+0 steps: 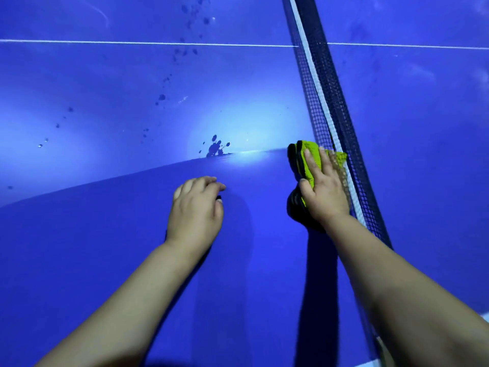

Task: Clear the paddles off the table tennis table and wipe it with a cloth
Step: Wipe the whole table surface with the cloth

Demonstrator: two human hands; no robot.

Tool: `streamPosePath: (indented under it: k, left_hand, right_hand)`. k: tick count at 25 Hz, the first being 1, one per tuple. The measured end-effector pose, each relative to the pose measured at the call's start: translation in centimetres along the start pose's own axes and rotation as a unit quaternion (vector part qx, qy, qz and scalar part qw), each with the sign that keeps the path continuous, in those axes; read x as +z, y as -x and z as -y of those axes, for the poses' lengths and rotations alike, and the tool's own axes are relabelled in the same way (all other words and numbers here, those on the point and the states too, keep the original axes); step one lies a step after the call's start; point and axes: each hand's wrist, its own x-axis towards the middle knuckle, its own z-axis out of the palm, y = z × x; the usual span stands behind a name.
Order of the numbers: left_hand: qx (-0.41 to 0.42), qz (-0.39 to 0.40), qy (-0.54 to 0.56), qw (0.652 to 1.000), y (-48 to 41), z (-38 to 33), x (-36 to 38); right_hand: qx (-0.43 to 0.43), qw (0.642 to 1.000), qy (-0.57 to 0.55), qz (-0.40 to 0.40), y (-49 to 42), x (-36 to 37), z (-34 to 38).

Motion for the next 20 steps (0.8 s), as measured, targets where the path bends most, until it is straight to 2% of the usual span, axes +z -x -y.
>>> streamPosePath:
  k: [2,6,8,14,20]
  left_hand:
    - [0.012,-0.006,0.002,1.0,-0.5,-0.1,0.0]
    - [-0.008,-0.038,-0.002,0.999,0.4,3.6,-1.7]
    - [-0.038,-0.048,-0.005,0.998,1.6,6.9,-3.3]
    - [-0.154,-0.087,-0.01,0.984,6.0,17.0,-9.2]
    - [-0.228,-0.136,-0.034,0.963,10.9,27.0,-15.3]
  right_hand:
    - [0.04,0.998,-0.049,-0.011,-0.3,-0.5,-0.5]
    - [0.172,0.982,0.072,-0.041,-0.9,0.9,3.3]
    - [0.173,0.978,0.109,-0.046,-0.9,2.4,6.8]
    - [0.032,0.989,0.141,-0.002,0.0,7.5,21.7]
    - [-0.14,0.978,0.152,0.035,3.9,13.8,38.6]
